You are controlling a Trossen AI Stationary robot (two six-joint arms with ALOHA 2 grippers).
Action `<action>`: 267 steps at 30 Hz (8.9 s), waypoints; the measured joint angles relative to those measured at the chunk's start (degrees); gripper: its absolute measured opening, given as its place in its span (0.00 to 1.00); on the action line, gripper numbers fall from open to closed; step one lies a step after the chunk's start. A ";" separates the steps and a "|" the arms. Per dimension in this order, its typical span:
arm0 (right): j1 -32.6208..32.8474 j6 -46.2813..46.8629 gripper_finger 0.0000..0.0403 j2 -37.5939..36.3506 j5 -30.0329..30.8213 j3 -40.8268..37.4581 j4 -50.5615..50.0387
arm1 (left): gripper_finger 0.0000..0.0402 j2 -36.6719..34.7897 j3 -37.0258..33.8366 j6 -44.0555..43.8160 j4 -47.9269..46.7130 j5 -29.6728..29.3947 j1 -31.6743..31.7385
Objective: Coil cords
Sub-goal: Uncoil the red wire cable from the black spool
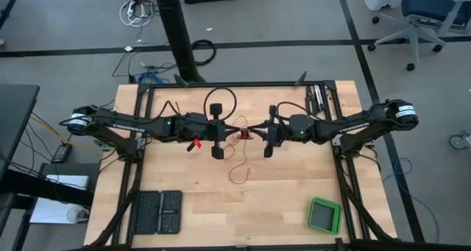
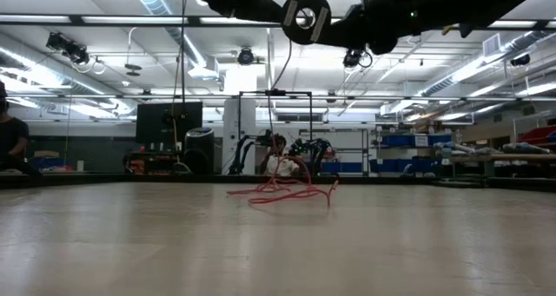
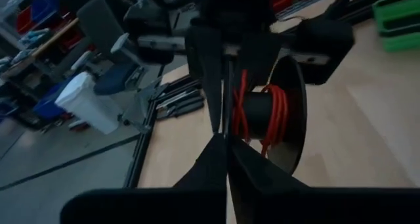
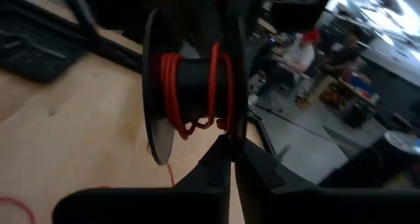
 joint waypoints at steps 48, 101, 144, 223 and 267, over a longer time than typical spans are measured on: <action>-5.58 27.65 0.39 20.13 -3.61 0.00 15.07 | 0.00 -0.06 0.02 -21.02 11.12 -25.33 0.01; -2.47 21.22 0.00 18.47 -24.48 13.36 -11.72 | 0.00 -0.06 0.02 -1.03 0.58 -31.75 2.80; -2.38 18.21 0.00 6.72 -30.32 13.84 -43.12 | 0.00 -0.08 0.02 1.36 13.99 -42.97 6.10; 5.98 22.94 0.00 -29.38 29.11 13.86 -52.86 | 0.00 -0.08 0.00 -2.14 -23.57 -40.19 -5.87; 17.09 26.95 0.00 -22.42 -27.50 13.84 -45.97 | 0.00 -0.10 0.00 27.01 -20.17 -62.87 -1.52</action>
